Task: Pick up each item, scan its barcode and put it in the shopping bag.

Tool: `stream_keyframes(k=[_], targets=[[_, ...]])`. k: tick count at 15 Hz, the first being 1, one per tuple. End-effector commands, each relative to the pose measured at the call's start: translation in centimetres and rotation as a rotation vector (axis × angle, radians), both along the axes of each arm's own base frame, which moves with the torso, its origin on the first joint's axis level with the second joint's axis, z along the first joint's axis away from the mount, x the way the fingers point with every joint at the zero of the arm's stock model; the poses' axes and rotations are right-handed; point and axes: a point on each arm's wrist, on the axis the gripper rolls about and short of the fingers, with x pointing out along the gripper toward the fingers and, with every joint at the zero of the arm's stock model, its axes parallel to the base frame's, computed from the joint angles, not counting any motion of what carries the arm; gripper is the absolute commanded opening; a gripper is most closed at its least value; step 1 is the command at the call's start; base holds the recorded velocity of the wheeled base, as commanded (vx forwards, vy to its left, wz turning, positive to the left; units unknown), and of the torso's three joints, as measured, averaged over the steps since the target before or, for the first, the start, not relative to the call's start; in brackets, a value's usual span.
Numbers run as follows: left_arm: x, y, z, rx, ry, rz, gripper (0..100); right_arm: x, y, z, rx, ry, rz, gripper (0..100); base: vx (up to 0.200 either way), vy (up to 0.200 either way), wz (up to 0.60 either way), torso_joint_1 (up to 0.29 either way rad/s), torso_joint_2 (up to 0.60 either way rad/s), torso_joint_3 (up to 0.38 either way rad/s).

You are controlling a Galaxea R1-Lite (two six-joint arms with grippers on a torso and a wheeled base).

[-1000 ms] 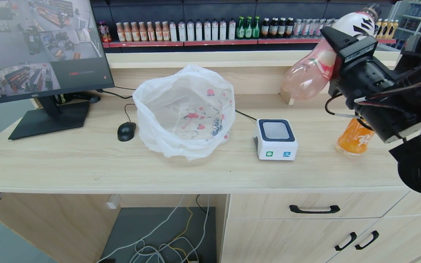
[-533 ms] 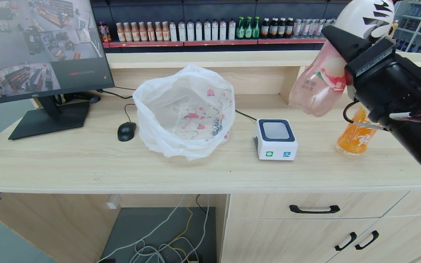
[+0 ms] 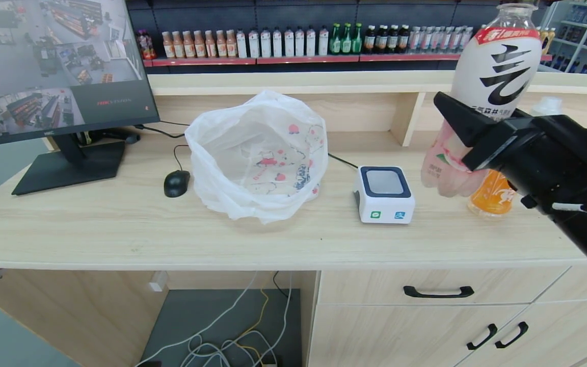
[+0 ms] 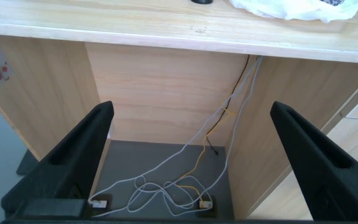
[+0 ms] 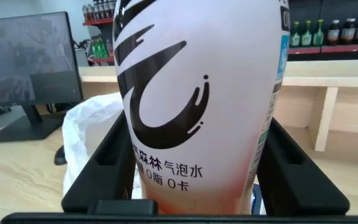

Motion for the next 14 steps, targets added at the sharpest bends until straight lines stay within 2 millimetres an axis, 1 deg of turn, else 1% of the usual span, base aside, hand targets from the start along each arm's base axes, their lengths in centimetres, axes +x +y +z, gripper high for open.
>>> stream_keyframes(k=[1, 4, 8, 10, 13, 14], targets=[[0.0, 0.0, 0.0, 0.001, 0.0, -0.001, 100, 0.7, 0.5, -0.9, 0.002, -0.031, -0.005, 0, 0.0, 0.0, 0.0, 0.0, 0.0, 0.0], [0.0, 0.0, 0.0, -0.003, 0.0, 0.001, 100, 1.7, 1.0, -2.3, 0.01, -0.083, -0.015, 0, 0.0, 0.0, 0.0, 0.0, 0.0, 0.0], [0.0, 0.0, 0.0, 0.0, 0.0, -0.001, 100, 1.2, 0.7, -3.7, -0.041, -0.039, -0.029, 0, 0.0, 0.0, 0.0, 0.0, 0.0, 0.0], [0.0, 0.0, 0.0, 0.0, 0.0, 0.001, 100, 1.4, 0.7, -3.7, -0.036, -0.037, -0.029, 0, 0.0, 0.0, 0.0, 0.0, 0.0, 0.0], [0.0, 0.0, 0.0, -0.002, 0.0, 0.001, 100, 1.4, 0.7, -4.4, -0.037, -0.009, -0.022, 0, 0.0, 0.2, 0.0, 0.002, 0.01, 0.002], [0.0, 0.0, 0.0, -0.002, 0.0, 0.001, 100, 1.2, 0.6, -5.1, -0.038, 0.024, -0.013, 0, 0.0, 0.2, 0.0, -0.002, 0.0, 0.002]])
